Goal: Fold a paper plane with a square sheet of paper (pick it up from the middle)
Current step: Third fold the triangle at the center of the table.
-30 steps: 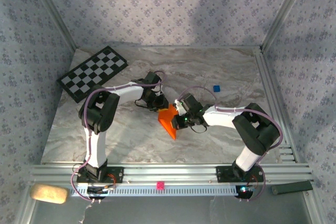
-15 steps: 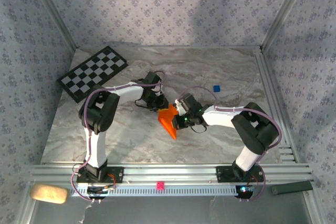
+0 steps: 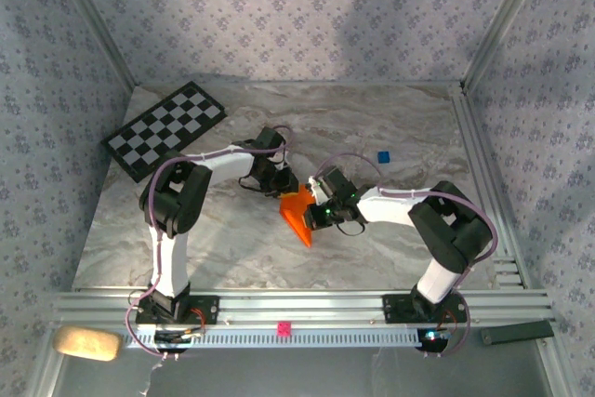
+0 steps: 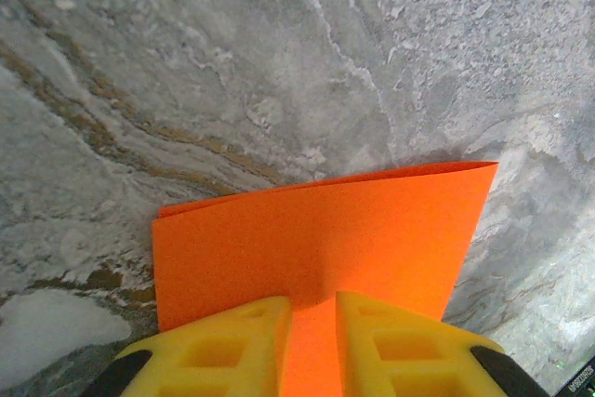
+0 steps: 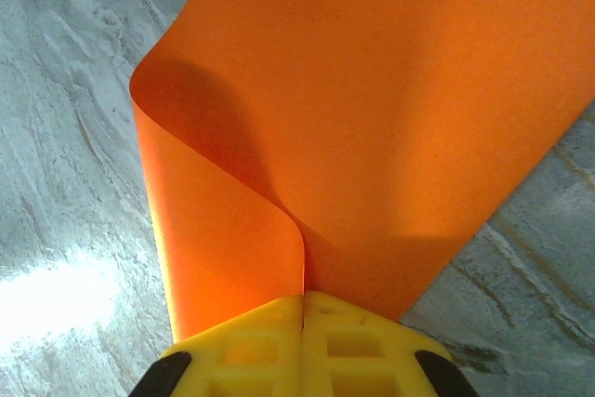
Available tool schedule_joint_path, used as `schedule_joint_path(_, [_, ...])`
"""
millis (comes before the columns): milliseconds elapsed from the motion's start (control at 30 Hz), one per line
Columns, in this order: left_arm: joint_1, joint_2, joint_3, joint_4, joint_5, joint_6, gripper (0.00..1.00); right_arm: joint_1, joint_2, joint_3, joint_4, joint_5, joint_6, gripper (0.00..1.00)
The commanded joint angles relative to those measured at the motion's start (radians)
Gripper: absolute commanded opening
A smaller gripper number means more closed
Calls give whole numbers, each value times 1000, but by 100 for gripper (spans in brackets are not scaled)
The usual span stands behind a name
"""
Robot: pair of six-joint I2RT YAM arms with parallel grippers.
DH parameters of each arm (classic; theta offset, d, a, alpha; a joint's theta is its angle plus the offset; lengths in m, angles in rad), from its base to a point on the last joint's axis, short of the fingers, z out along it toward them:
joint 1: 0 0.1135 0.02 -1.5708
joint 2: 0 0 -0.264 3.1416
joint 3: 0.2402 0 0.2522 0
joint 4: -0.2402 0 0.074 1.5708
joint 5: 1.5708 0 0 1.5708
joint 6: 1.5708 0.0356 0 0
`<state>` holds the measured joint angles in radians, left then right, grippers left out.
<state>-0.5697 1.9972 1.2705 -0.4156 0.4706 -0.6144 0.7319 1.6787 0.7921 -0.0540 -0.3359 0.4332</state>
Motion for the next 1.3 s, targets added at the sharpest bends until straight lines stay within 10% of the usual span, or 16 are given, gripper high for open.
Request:
schedule_joint_path(0, [-9,11,-23,-30,-40,-7,22,8,28,18,-46,24,-11,4])
schedule_joint_path(867, [27,-239,-73,18,-109,-81,38,9,41,2,-32,28,2,4])
schedule_joint_path(1267, [26,-397,-474,539,211,-417,5,9,49,-3,-8,30,19,4])
